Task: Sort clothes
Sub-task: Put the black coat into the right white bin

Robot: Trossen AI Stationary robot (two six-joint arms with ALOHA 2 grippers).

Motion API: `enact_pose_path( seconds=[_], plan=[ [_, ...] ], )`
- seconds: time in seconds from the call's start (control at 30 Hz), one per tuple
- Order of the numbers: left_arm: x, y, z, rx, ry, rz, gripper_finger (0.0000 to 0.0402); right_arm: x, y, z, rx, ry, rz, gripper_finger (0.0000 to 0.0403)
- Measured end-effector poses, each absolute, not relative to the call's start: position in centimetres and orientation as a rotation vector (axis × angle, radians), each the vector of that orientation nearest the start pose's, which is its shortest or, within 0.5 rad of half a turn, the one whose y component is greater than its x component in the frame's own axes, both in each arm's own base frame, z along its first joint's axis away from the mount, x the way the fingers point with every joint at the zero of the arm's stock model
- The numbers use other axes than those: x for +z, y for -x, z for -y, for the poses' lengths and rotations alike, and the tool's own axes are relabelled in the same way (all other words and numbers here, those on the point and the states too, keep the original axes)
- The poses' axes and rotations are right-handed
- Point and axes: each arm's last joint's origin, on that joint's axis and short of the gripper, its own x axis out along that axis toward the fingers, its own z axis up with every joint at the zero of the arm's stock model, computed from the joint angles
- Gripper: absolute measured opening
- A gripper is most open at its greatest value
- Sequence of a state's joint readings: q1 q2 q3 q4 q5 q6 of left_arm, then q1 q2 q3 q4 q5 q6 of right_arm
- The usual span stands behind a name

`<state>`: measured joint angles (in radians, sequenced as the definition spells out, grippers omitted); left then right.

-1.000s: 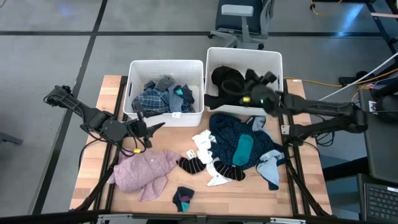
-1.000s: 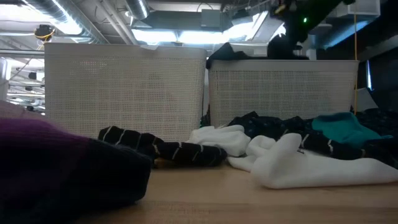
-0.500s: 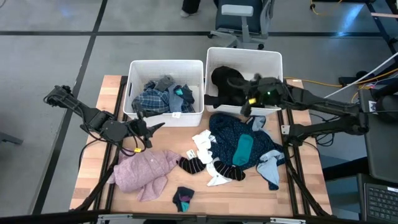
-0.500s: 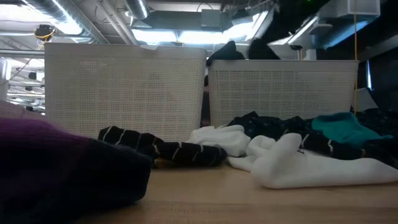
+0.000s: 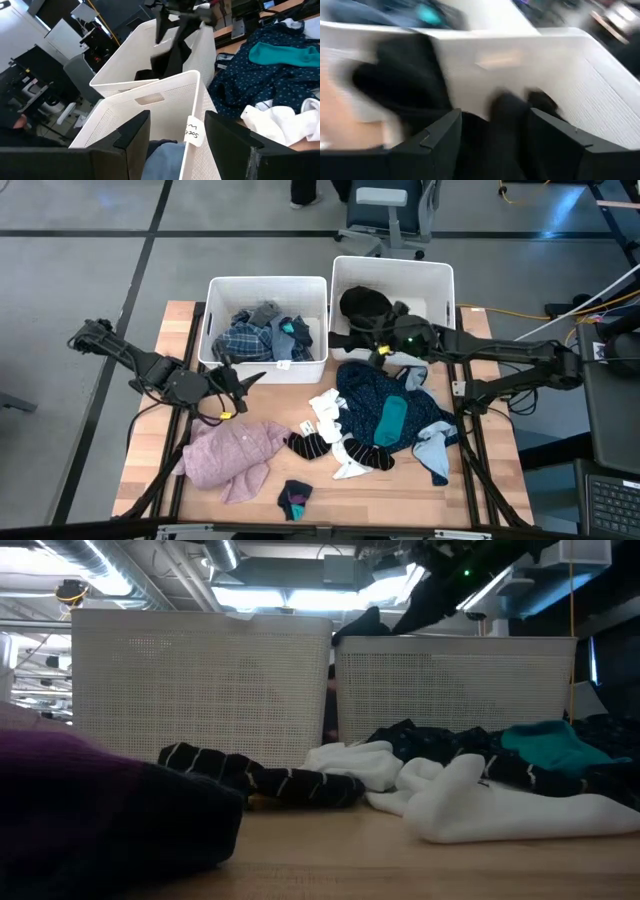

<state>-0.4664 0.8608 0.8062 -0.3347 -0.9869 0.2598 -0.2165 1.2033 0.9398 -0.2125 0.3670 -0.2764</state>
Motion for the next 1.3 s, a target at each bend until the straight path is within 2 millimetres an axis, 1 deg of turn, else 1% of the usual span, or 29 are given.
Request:
enact_pose_path(
  seconds=[0.1, 0.17, 0.27, 0.37, 0.43, 0.5, 0.6, 0.7, 0.87, 0.9, 0.93, 0.97, 1.03, 1.1, 1.2, 1.3],
  plan=[
    [31.8, -16.6, 5.5, 0.481, -0.51, -0.362, 0.018, 30.1, -25.8, 6.0, -0.266, 0.293, -0.507, 0.0232],
    [31.8, -16.6, 5.5, 0.481, -0.511, -0.363, 0.018, 30.1, -26.1, 5.8, -0.183, 0.278, -0.477, 0.0232],
    [31.8, -16.6, 5.5, 0.481, -0.513, -0.363, 0.018, 29.8, -26.6, 6.0, -0.176, 0.276, -0.476, 0.0232],
    [31.8, -16.6, 5.5, 0.48, -0.515, -0.364, 0.018, 29.0, -27.7, 6.2, -0.183, 0.28, -0.477, 0.0232],
    [31.8, -16.6, 5.5, 0.48, -0.517, -0.367, 0.018, 28.6, -28.3, 6.5, -0.226, 0.307, -0.472, 0.0232],
    [31.8, -16.6, 5.5, 0.48, -0.516, -0.366, 0.018, 28.2, -28.7, 6.8, -0.301, 0.341, -0.505, 0.0228],
    [31.8, -16.6, 5.5, 0.481, -0.512, -0.366, 0.018, 28.1, -28.8, 7.0, -0.345, 0.364, -0.525, 0.02],
    [31.8, -16.6, 5.5, 0.482, -0.505, -0.365, 0.018, 28.5, -28.5, 6.9, -0.336, 0.378, -0.513, 0.0148],
    [31.8, -16.6, 5.5, 0.481, -0.508, -0.368, 0.018, 29.5, -27.9, 6.8, -0.342, 0.39, -0.481, 0.0043],
    [31.7, -16.6, 5.5, 0.481, -0.51, -0.371, 0.018, 29.6, -27.9, 6.8, -0.345, 0.399, -0.48, 0.0025],
    [31.7, -16.5, 5.5, 0.48, -0.512, -0.373, 0.018, 29.7, -27.8, 6.8, -0.354, 0.418, -0.483, 0.0016],
    [31.7, -16.5, 5.5, 0.48, -0.512, -0.376, 0.018, 29.8, -27.7, 6.8, -0.373, 0.441, -0.488, 0.0012],
    [31.7, -16.5, 5.5, 0.481, -0.508, -0.376, 0.018, 30.0, -27.4, 7.0, -0.46, 0.494, -0.514, 0.0021],
    [31.7, -16.5, 5.5, 0.481, -0.508, -0.376, 0.018, 30.1, -27.1, 7.3, -0.575, 0.559, -0.565, 0.0032],
    [31.6, -16.5, 5.5, 0.481, -0.509, -0.379, 0.018, 30.0, -26.4, 8.4, -0.771, 0.645, -0.685, 0.0032],
    [31.6, -16.5, 5.5, 0.481, -0.505, -0.379, 0.018, 29.8, -25.7, 9.3, -0.867, 0.618, -0.741, 0.0024]
  ],
)
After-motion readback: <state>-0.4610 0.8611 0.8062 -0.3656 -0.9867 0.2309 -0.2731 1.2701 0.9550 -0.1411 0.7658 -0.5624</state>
